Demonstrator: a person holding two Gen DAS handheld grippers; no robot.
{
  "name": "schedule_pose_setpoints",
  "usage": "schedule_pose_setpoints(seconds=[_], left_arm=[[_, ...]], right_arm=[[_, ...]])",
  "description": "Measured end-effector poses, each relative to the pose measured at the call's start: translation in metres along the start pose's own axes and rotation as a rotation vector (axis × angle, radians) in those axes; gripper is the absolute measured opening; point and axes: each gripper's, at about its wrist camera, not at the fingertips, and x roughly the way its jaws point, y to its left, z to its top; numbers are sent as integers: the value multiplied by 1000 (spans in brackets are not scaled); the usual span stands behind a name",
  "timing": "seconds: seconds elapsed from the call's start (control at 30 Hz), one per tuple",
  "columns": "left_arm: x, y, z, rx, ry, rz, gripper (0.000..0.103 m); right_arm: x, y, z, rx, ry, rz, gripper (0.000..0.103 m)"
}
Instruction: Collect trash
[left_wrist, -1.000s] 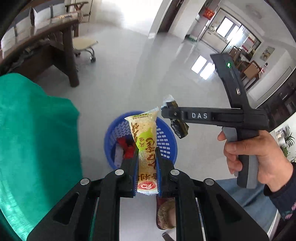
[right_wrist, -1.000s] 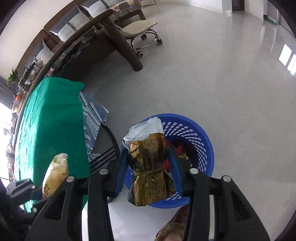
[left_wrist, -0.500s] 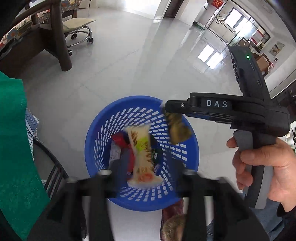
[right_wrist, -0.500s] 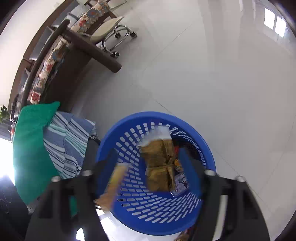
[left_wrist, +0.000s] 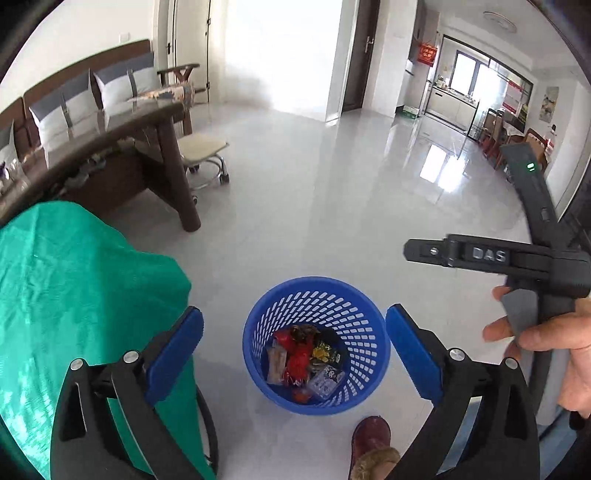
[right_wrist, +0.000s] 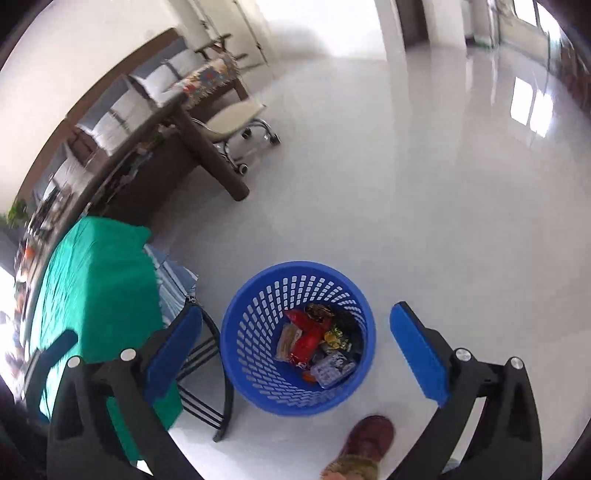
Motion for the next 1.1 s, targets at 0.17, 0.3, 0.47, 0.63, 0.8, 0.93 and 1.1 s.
schedule_pose_setpoints(seconds=[0.17,0.3,0.47,0.63,0.8,0.93,1.1], left_arm=[[-53,-13,-11,55,-71,55,98],[-79,-23,-16,80,-128,167,98],[-84,-15,-14,-12,-45,155,98],[-71,1,-20,-81,66,92,98],[-57,-3,-26,-45,124,129,98],[-50,-4,-29,-43,145,138,98],[-44,-4,-32,-37,161,146,98]], right_arm=[[-89,22,-38,-106,-263,-37,98],[-86,16,-43,-90,-176,-39,98],[-86,9,-51,-60,-180,-108,98],[-70,9,-68,-66,-102,-130,98],[-61,16,-82,-117,-30,-138,98],[-51,18,-88,-116,37,-112,98],[-49,21,-87,-138,65,-111,98]])
